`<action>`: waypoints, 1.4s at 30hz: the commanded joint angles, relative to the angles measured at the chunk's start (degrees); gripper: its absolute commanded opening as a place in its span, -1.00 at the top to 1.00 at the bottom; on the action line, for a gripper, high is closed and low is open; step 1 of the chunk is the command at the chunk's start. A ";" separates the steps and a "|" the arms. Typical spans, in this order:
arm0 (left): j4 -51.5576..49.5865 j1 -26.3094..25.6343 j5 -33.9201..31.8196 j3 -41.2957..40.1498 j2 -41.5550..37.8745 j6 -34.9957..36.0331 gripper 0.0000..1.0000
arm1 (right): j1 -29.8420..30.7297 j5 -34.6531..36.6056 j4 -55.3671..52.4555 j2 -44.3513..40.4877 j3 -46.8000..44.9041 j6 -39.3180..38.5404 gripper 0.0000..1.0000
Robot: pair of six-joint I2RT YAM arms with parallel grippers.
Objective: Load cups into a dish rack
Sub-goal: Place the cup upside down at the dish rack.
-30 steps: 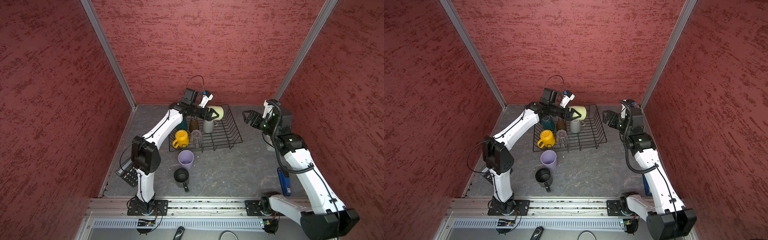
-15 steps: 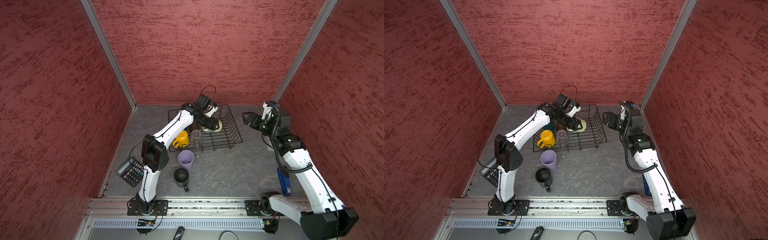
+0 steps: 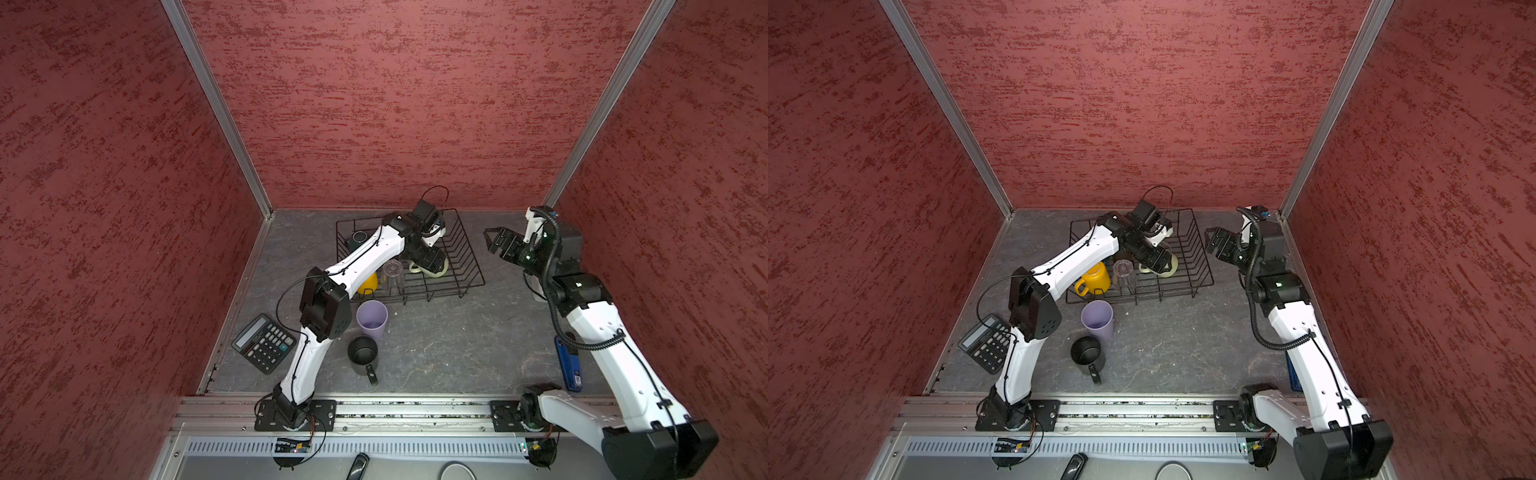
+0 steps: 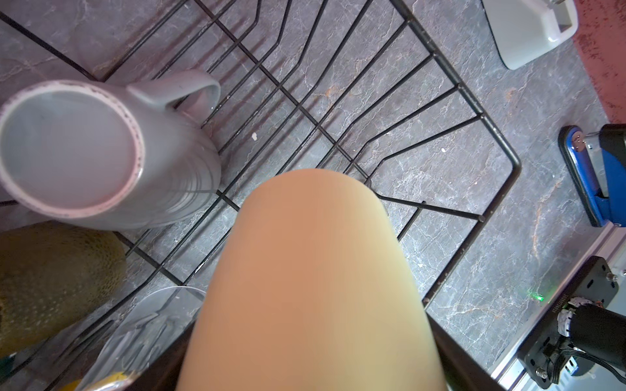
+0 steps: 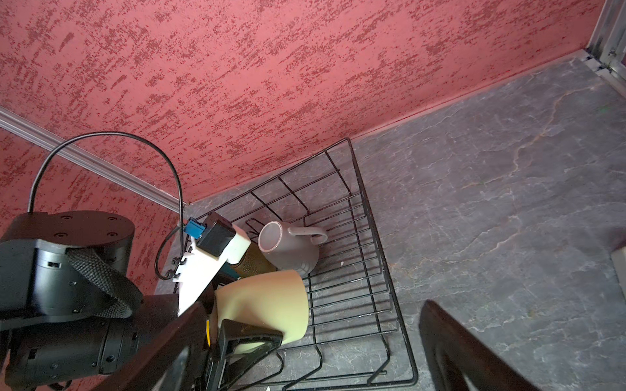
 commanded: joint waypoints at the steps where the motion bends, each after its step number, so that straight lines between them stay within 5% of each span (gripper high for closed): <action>1: -0.92 -0.24 -2.33 3.16 1.22 0.74 0.81 | -0.41 -0.92 1.41 -0.83 -0.65 0.26 -0.97; 19: -4.54 -1.45 -7.42 5.81 7.41 1.54 0.46 | -0.47 -1.64 2.32 -1.22 -2.02 1.02 -0.97; 42: -7.36 -2.99 -13.82 7.43 10.72 3.84 -0.56 | -0.50 -2.17 2.76 -1.18 -2.61 1.32 -0.97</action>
